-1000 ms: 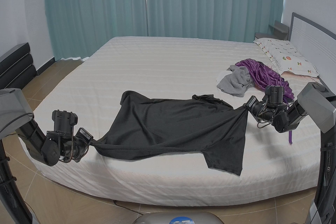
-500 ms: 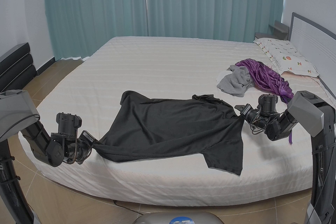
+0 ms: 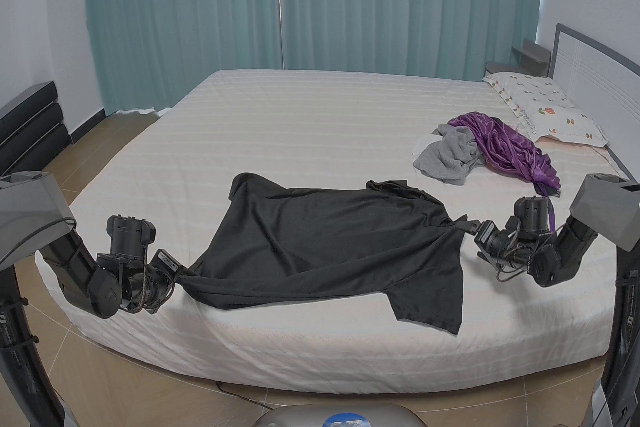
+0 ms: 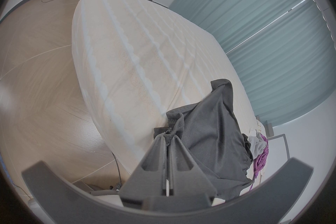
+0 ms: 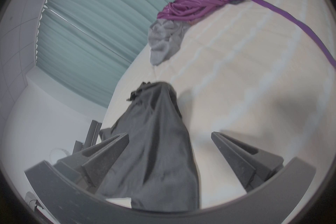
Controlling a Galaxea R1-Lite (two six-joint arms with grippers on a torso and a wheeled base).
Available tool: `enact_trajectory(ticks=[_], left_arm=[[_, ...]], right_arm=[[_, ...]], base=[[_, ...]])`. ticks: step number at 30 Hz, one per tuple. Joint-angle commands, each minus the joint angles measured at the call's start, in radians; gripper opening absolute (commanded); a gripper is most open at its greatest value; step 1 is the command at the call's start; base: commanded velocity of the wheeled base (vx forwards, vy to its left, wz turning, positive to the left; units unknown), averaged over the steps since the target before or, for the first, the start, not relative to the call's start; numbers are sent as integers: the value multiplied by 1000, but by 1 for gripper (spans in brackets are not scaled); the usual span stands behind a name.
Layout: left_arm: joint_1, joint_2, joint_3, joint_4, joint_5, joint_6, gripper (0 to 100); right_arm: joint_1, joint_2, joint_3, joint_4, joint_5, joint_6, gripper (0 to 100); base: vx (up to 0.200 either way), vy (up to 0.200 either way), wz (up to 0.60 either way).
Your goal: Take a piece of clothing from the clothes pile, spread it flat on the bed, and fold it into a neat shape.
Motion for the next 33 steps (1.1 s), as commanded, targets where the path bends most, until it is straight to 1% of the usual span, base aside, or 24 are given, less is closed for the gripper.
enact_trajectory(ticks=[1, 4, 6, 11, 22, 23, 28, 33], left_arm=[[0, -9, 4, 0, 1, 0, 0], [0, -14, 5, 0, 1, 0, 0], [0, -23, 8, 0, 1, -1, 0], [0, -32, 10, 1, 1, -1, 0], [0, -37, 10, 1, 1, 0, 0], [0, -37, 11, 1, 1, 0, 0], [0, -35, 13, 1, 1, 0, 0], [0, -35, 13, 1, 1, 0, 0]], right_arm=[[7, -143, 286, -86, 109, -15, 100], [33, -131, 367, -106, 124, -70, 100], [48, -119, 398, -109, 126, -88, 100], [86, -86, 412, -111, 120, -90, 100], [120, -83, 412, -108, 110, -93, 100], [120, -85, 409, -103, 110, -93, 0], [117, -96, 419, -102, 109, -93, 0], [96, -120, 458, -103, 109, -99, 0]], base=[[0, 0, 0], [0, 0, 0], [0, 0, 0], [0, 0, 0], [0, 0, 0], [0, 0, 0], [0, 0, 0], [0, 0, 0]])
